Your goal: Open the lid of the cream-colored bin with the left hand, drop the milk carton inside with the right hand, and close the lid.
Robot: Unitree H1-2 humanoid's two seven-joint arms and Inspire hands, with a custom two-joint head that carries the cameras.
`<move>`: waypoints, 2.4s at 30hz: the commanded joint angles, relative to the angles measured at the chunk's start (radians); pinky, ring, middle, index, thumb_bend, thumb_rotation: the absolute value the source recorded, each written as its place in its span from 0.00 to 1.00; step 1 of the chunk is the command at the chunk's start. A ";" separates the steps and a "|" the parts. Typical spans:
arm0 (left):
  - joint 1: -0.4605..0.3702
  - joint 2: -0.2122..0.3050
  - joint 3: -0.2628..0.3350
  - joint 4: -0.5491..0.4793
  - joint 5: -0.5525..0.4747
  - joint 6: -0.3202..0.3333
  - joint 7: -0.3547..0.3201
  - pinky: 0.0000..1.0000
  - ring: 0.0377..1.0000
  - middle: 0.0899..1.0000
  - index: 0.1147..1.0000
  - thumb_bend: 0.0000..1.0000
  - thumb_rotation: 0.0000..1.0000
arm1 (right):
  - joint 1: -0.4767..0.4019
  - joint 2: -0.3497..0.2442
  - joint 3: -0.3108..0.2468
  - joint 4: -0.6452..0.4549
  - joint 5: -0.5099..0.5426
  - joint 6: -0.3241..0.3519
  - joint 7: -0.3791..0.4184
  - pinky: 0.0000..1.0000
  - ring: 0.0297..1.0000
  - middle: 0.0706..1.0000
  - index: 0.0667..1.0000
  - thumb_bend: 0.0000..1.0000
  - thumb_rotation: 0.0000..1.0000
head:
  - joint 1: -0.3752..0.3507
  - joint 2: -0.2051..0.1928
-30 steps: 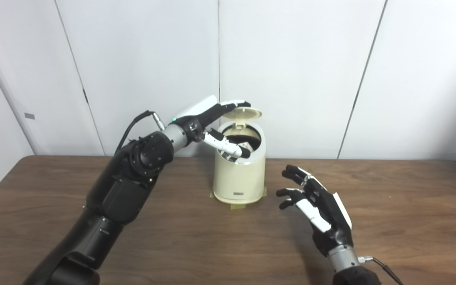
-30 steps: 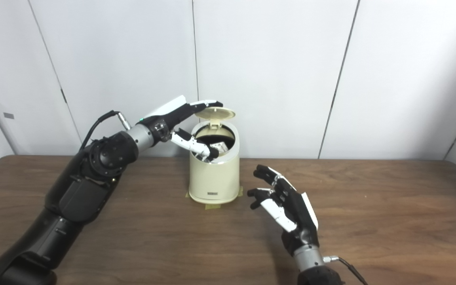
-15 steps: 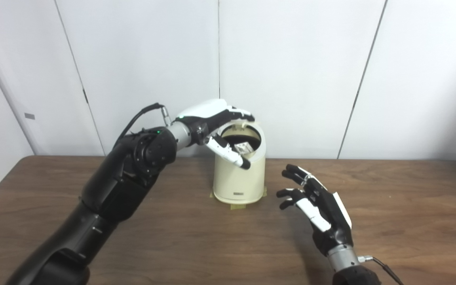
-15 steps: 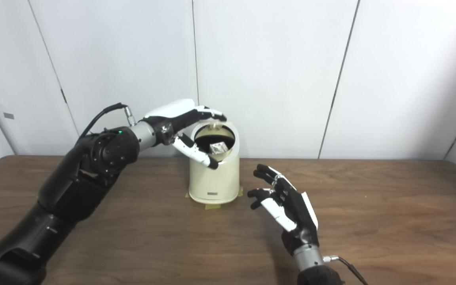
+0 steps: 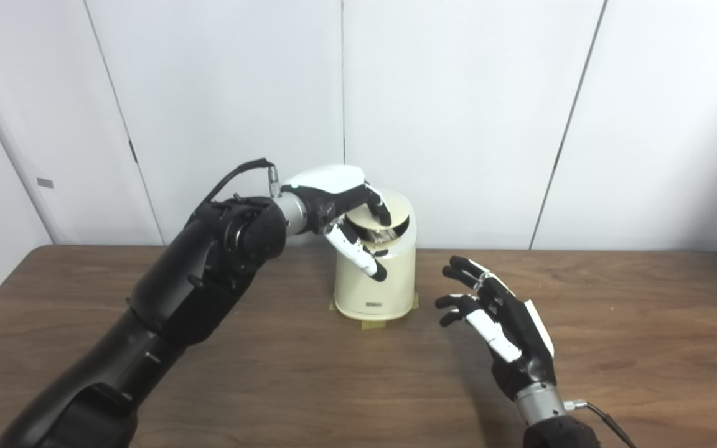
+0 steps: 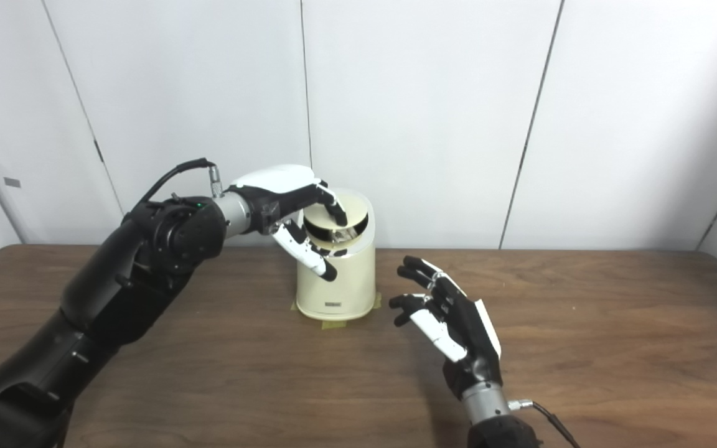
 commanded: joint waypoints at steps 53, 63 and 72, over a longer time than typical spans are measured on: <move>0.216 -0.002 0.099 -0.011 0.064 -0.195 0.289 1.00 0.96 0.84 0.84 0.86 0.39 | -0.062 0.029 -0.012 -0.054 0.009 0.020 -0.030 0.42 0.56 0.77 0.73 0.66 0.54 | -0.012 0.013; 0.322 -0.075 0.375 -0.036 -0.152 -0.265 0.559 0.90 0.98 1.00 0.99 0.75 0.30 | -0.065 0.018 -0.020 -0.033 0.006 0.004 -0.029 0.41 0.56 0.77 0.74 0.60 0.50 | -0.006 0.004; 0.494 -0.164 0.550 -0.091 -0.513 -0.230 0.560 0.73 0.87 0.90 0.86 0.77 0.26 | -0.057 -0.002 -0.026 -0.034 0.008 -0.002 -0.023 0.42 0.57 0.75 0.73 0.60 0.44 | -0.011 0.006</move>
